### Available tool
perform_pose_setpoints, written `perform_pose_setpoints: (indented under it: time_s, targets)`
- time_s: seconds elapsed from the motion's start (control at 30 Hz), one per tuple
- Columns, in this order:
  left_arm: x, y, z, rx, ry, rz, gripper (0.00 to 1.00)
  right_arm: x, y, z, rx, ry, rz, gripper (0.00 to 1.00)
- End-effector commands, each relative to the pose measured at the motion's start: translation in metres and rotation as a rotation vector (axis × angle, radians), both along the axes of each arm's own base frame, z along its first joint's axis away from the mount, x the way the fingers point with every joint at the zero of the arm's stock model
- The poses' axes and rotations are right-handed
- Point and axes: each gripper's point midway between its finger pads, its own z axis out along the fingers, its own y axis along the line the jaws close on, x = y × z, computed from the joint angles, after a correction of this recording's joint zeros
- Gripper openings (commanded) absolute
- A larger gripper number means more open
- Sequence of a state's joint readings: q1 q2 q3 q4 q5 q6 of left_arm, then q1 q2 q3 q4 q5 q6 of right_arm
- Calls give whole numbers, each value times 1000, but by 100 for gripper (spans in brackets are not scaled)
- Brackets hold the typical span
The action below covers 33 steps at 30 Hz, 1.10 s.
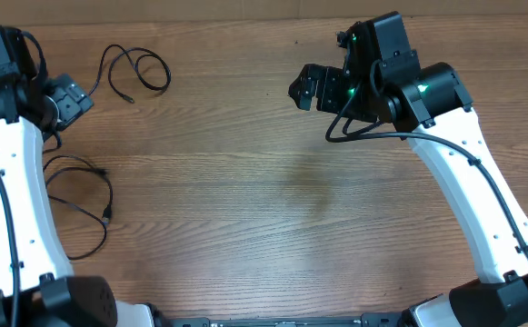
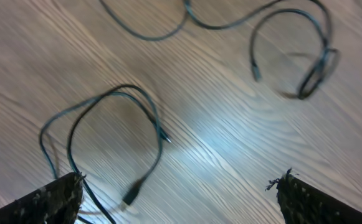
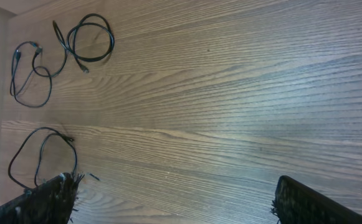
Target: Untangle cables
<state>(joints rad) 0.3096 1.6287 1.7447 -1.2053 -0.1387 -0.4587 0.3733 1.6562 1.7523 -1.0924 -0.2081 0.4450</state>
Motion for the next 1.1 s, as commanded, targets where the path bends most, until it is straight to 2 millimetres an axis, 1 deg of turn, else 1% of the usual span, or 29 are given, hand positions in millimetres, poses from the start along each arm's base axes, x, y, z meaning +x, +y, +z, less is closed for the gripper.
perform_pose_setpoints:
  time_s: [0.0,0.03,0.07,0.13,0.2,0.27,0.3,0.33,0.37,0.43,0.5,0.6,0.73,0.83,0.93,1.07]
  targets:
    - [-16,-21,51,5,-144,-115,100,4,-1,6,3,-21,-10,100]
    - [-22,-29,63,9,-184,-167,100,4,-1,6,3,-21,-10,100]
    - [-25,-35,69,9,-207,-204,99,4,-1,6,3,-21,-10,100]
    - [-40,-54,85,13,-273,-307,94,4,-1,6,3,-21,-10,100]
    - [-56,-68,93,16,-320,-367,92,4,-1,6,3,-21,-10,100]
    - [-81,-80,94,31,-359,-396,93,4,-1,6,3,-21,-10,100]
    - [-89,-83,93,34,-372,-399,96,4,-1,6,3,-21,-10,100]
    - [-108,-92,90,37,-402,-406,99,4,-1,6,3,-21,-10,100]
    - [-119,-97,89,36,-419,-412,100,4,-1,6,3,-21,-10,100]
    - [-137,-109,88,20,-461,-427,100,4,-1,6,3,-21,-10,100]
    - [-154,-119,89,-19,-500,-400,100,4,-1,6,3,-21,-10,100]
    - [-173,-125,91,-36,-528,-376,100,4,-1,6,3,-21,-10,100]
    - [-190,-129,85,-38,-506,-368,100,4,-1,6,3,-21,-10,100]
    - [-195,-122,78,-18,-464,-332,99,4,-1,6,3,-21,-10,100]
    - [-199,-123,72,-32,-436,-328,100,4,-1,6,3,-21,-10,100]
    - [-200,-125,78,-23,-468,-336,99,4,-1,6,3,-21,-10,100]
